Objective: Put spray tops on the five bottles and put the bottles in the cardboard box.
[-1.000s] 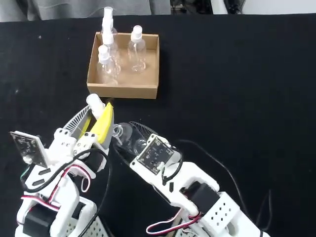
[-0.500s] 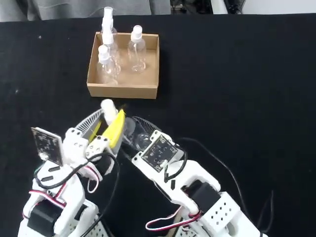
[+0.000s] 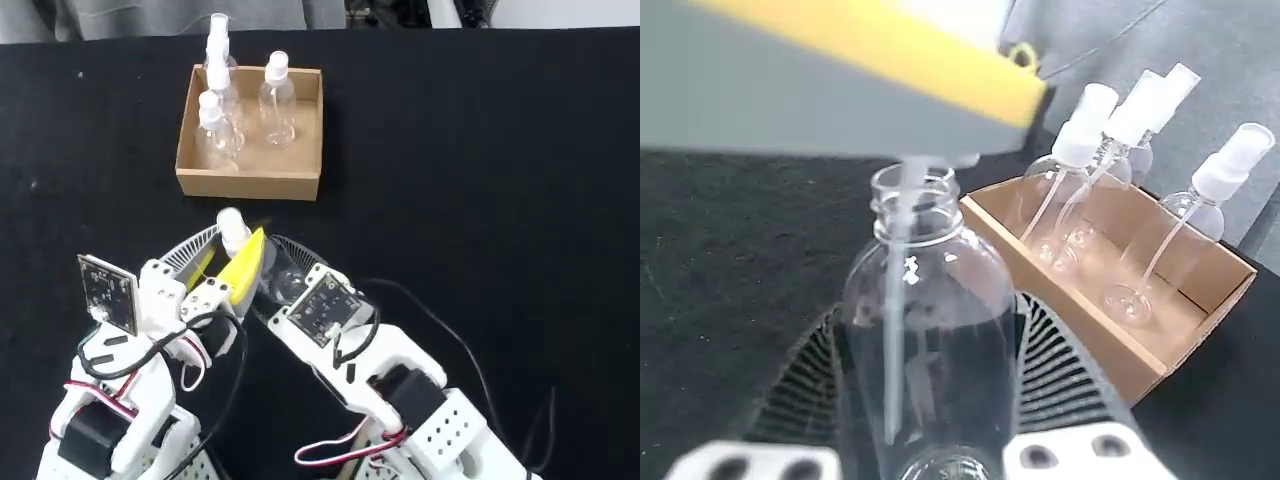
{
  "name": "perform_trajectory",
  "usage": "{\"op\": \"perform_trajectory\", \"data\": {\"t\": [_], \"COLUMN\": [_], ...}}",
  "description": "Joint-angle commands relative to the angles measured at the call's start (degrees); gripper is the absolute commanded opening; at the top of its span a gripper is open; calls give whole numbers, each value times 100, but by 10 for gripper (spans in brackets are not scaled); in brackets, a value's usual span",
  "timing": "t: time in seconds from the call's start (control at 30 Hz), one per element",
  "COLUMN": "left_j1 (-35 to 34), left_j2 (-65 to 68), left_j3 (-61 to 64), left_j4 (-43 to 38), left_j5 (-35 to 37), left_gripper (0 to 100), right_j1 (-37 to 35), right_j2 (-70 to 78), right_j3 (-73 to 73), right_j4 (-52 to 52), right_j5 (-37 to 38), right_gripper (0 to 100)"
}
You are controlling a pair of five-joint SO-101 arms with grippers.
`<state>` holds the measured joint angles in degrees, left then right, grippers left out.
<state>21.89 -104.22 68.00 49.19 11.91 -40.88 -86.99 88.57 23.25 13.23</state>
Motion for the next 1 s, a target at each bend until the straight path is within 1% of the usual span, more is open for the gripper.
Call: {"op": "perform_trajectory", "data": {"t": [0.0, 0.1, 0.23, 0.4, 0.7, 0.83, 0.97], "left_j1": [31, 22, -330, -611, -734, -1095, -1297], "left_j2": [-9, -9, -9, -9, -18, -18, -18], "left_j3": [-101, -127, -145, -391, -989, -1015, -1007], "left_j4": [26, 35, 62, 176, 554, 475, 290], "left_j5": [-62, -62, -26, -26, -18, -9, -9], "left_gripper": [161, 186, 242, 246, 247, 247, 244], "right_j1": [158, 158, 158, 158, 158, 176, 185], "right_j2": [-180, -180, -180, -180, -180, -180, -180], "right_j3": [-48, -48, -48, -48, -48, -40, -40], "right_j4": [-202, -202, -202, -202, -211, -211, -211], "right_j5": [-9, -9, -9, -9, -9, -9, -9], "right_gripper": [12, 12, 12, 12, 12, 12, 12]}}
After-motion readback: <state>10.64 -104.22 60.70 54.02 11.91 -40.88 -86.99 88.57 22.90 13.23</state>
